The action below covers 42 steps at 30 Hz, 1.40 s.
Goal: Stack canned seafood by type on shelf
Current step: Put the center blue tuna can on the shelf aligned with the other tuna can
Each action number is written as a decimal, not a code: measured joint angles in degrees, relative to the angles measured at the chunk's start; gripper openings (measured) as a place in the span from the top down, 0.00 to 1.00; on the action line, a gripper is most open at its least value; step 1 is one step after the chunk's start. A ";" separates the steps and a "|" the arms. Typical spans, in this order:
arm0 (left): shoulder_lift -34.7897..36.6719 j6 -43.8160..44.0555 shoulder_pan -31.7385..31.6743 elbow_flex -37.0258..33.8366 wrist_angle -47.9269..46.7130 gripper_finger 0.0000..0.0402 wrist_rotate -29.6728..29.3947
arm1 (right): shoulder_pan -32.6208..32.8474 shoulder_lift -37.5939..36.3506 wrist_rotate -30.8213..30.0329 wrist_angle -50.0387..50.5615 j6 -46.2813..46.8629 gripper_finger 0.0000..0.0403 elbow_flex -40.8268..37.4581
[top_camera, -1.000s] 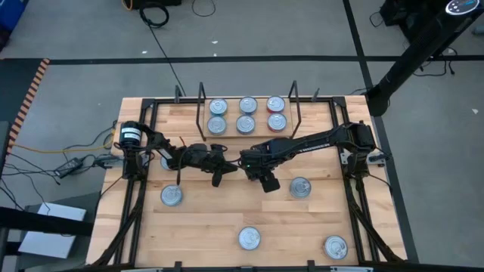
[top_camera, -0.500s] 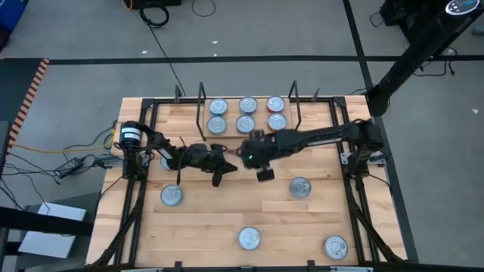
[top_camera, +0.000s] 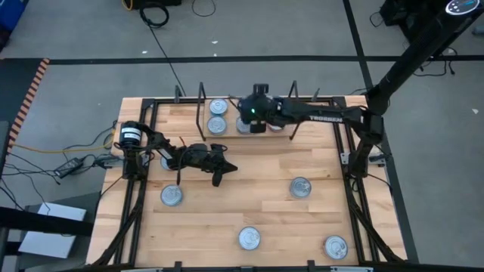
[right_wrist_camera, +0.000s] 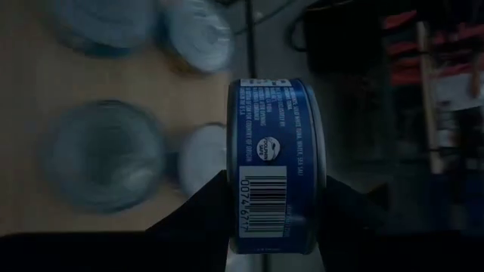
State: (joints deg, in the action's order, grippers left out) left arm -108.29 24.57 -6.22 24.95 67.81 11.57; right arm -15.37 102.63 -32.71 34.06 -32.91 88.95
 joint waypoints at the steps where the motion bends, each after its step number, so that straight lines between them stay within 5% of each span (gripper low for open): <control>1: 0.00 0.07 0.00 0.00 0.00 0.99 0.00 | -1.10 0.56 -0.34 -1.86 -2.29 0.63 0.00; 16: 0.00 1.21 0.24 -0.02 -0.23 0.99 -0.37 | -9.20 9.07 4.89 -8.41 -12.20 0.63 -0.11; 42: -0.02 1.20 0.28 -0.13 -0.44 0.99 -0.39 | -9.55 10.76 7.51 -5.09 -11.23 0.51 -0.04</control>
State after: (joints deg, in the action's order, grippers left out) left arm -108.31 25.77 -5.93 24.82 67.37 11.18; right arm -24.92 113.39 -25.20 28.96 -44.14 88.90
